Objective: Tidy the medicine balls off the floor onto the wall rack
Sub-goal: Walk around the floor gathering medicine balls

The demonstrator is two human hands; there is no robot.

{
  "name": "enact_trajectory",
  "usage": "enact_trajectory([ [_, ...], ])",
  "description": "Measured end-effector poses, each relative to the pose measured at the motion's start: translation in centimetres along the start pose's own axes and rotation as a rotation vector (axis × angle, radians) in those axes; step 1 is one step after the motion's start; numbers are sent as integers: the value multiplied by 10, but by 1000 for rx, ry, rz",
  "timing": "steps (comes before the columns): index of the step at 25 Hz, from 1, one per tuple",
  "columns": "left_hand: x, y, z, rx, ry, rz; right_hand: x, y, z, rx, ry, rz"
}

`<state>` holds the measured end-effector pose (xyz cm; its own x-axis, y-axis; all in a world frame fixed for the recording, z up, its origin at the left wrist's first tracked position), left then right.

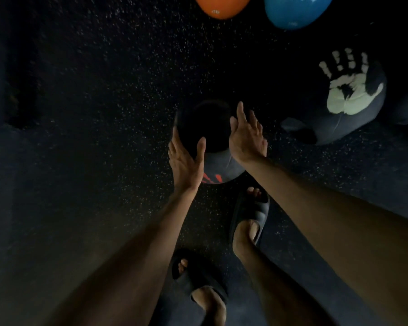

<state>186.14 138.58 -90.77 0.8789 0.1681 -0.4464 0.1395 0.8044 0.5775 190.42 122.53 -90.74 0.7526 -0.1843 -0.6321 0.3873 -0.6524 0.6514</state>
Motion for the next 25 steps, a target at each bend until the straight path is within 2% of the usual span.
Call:
enact_trajectory([
  [4, 25, -9, 22, 92, 85, 14, 1, 12, 6, -2, 14, 8],
  [6, 44, -8, 32, 134, 90, 0, -12, 12, 17, -22, 108, 40],
  [8, 59, -4, 31, 190, 44, -4, -32, 3, 27, -17, 243, -45],
  [10, 70, 0, 30, 241, 22, -24, -41, -8, 32, -3, 279, -111],
  [14, 97, -2, 42, 281, 51, -76, -27, -6, 22, 68, 216, -101],
  [18, 94, -6, 65, 177, -92, -23, 1, 17, 30, 93, 148, -128],
  [21, 70, -14, 68, 232, -147, 4, 40, 40, 29, 169, -33, -82],
  [23, 57, -27, 71, 237, -92, -74, 63, 59, 22, 223, -138, -51],
  [25, 73, -35, 90, 204, -72, -124, 63, 70, 16, 177, -55, 27],
])
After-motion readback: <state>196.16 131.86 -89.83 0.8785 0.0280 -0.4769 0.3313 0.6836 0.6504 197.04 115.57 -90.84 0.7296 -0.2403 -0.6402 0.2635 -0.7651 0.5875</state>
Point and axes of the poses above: each hand's wrist, its own x-axis towards the middle knuckle, its own y-axis out of the back of the hand, z = x × y, the point moved 3 cm from there along x, towards the middle knuckle, and after that the axes turned 5 degrees about -z, right-handed, at the moved point
